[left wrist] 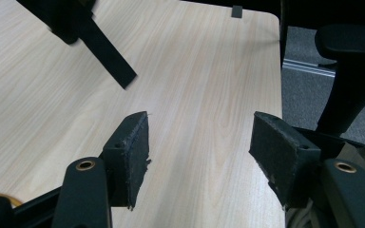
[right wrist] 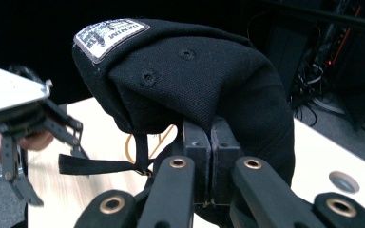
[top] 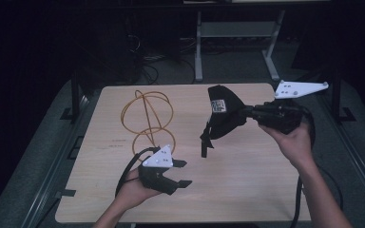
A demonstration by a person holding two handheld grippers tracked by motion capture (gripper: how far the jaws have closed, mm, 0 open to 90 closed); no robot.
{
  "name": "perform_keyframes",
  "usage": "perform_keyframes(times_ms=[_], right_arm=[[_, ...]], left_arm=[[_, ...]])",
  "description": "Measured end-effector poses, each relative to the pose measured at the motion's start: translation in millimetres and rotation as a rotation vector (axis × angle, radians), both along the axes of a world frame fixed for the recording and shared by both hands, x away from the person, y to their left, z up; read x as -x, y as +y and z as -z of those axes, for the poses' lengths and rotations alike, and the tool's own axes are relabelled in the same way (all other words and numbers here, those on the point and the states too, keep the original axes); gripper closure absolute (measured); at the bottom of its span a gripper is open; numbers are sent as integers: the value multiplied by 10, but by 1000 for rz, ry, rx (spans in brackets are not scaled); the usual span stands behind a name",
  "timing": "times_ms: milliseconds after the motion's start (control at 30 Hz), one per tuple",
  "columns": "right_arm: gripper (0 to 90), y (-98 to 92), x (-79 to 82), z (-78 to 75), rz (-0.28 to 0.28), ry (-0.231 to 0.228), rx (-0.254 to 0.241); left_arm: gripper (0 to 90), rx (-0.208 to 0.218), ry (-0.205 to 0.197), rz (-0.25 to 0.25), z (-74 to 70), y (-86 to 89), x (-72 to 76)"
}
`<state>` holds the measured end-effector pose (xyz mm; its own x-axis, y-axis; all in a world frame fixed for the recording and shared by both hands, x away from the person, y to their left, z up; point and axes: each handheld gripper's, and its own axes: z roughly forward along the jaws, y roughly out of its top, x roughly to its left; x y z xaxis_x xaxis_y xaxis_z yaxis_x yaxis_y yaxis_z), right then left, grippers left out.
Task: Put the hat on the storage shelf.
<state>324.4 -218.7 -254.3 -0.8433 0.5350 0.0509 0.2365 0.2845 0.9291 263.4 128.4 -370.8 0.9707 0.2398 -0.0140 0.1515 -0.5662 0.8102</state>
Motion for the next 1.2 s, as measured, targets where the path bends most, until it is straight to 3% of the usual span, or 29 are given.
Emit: perform_keyframes(times_ms=[467, 567, 600, 767, 800, 867, 967, 1067, 1100, 1167, 1200], right_arm=[[885, 382, -209, -402, -75, -35, -8], [886, 436, -237, -428, -87, -25, -14], [885, 506, -264, -471, -90, -32, 8], [886, 616, -316, -502, -108, -29, -9], [886, 690, -345, -545, -109, -33, 22], [886, 752, -374, -582, -117, -36, 10], [886, 835, -461, -590, -126, -11, 23], [886, 932, -503, -649, -143, -30, 12], [886, 970, -536, -663, -149, -16, 28], [886, 1007, -553, -686, -145, -35, 40], [886, 1087, -561, -724, -159, -44, 20]], left_arm=[[371, -2, 29, 0, 73, 20, 15], [371, 2, 35, -2, 87, 29, 12], [370, -5, 36, 1, 93, 32, 20], [370, 2, 38, 1, 117, 45, 20], [369, -5, 34, 4, 121, 51, 15], [368, -2, 42, 2, 134, 54, 18], [368, -3, 44, 6, 144, 49, 24], [366, 1, 52, 7, 165, 48, 25], [366, -3, 50, 10, 168, 47, 23], [366, 2, 49, 12, 178, 41, 24], [365, 2, 51, 15, 184, 36, 28]])
